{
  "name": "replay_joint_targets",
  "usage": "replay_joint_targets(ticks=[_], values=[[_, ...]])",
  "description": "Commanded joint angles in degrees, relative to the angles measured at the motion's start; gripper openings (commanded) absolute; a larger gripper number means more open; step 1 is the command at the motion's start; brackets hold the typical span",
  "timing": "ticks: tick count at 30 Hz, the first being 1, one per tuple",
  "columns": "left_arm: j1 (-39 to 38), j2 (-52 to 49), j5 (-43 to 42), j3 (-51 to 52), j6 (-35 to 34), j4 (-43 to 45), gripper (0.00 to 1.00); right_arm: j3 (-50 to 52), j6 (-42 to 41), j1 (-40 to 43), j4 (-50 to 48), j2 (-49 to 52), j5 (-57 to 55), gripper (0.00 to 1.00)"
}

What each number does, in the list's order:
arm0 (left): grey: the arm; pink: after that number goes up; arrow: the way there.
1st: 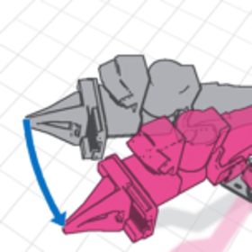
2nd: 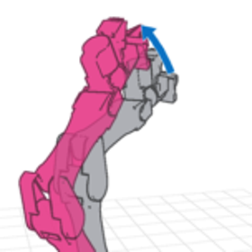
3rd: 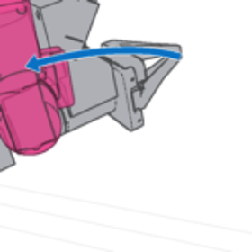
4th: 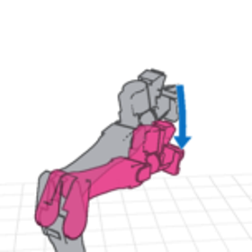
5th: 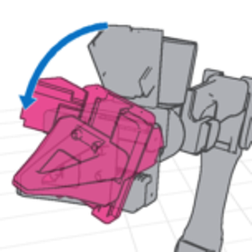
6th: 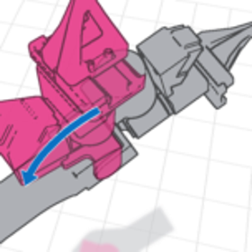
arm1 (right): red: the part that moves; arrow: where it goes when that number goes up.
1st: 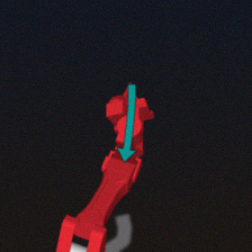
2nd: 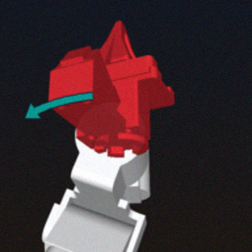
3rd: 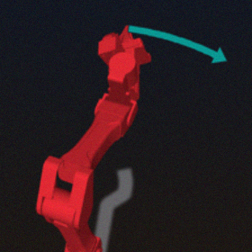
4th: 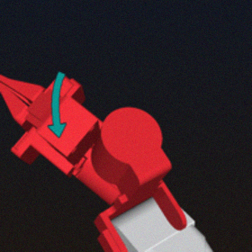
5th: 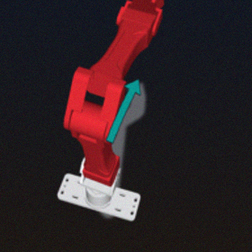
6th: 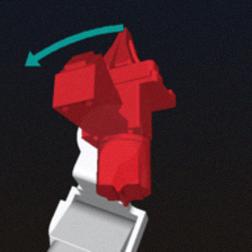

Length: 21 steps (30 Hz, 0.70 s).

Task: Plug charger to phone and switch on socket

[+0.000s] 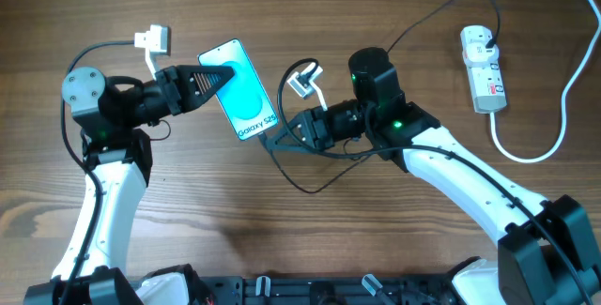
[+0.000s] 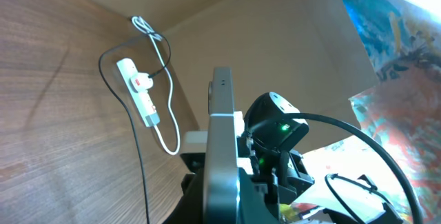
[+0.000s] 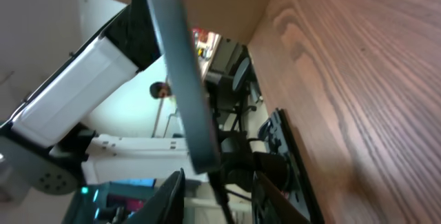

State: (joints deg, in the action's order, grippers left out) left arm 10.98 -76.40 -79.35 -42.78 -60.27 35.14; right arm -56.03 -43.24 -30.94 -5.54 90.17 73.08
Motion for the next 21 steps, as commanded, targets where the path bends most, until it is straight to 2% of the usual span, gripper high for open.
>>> replay_joint_targets(ticks=[1,3,5,11,13,17,21], values=[[-0.2,0.3,3.3,-0.2,1.8,0.3,0.04,-0.6,1.1,0.2,0.3,0.6,4.0,0.35],[-0.2,0.3,3.4,-0.2,2.1,0.2,0.04,-0.6,1.2,0.2,0.9,0.6,4.0,0.33],[-0.2,0.3,3.8,-0.2,2.0,0.2,0.04,-0.6,1.2,-0.2,1.0,0.6,3.6,0.24],[-0.3,0.3,2.6,-0.2,2.0,-0.2,0.04,-0.6,1.0,-2.2,-0.2,0.6,-1.1,0.15],[-0.3,0.3,0.9,-0.2,2.0,-0.2,0.04,-0.6,0.6,-2.2,-0.2,0.6,-2.9,0.05],[-0.3,0.3,-4.6,-0.2,2.0,-0.2,0.04,-0.6,-0.5,-2.2,-1.7,0.6,-4.3,0.05],[-0.3,0.3,-11.0,-0.2,1.7,-0.5,0.04,-0.6,-2.0,-2.2,-7.1,0.6,-4.3,0.05]])
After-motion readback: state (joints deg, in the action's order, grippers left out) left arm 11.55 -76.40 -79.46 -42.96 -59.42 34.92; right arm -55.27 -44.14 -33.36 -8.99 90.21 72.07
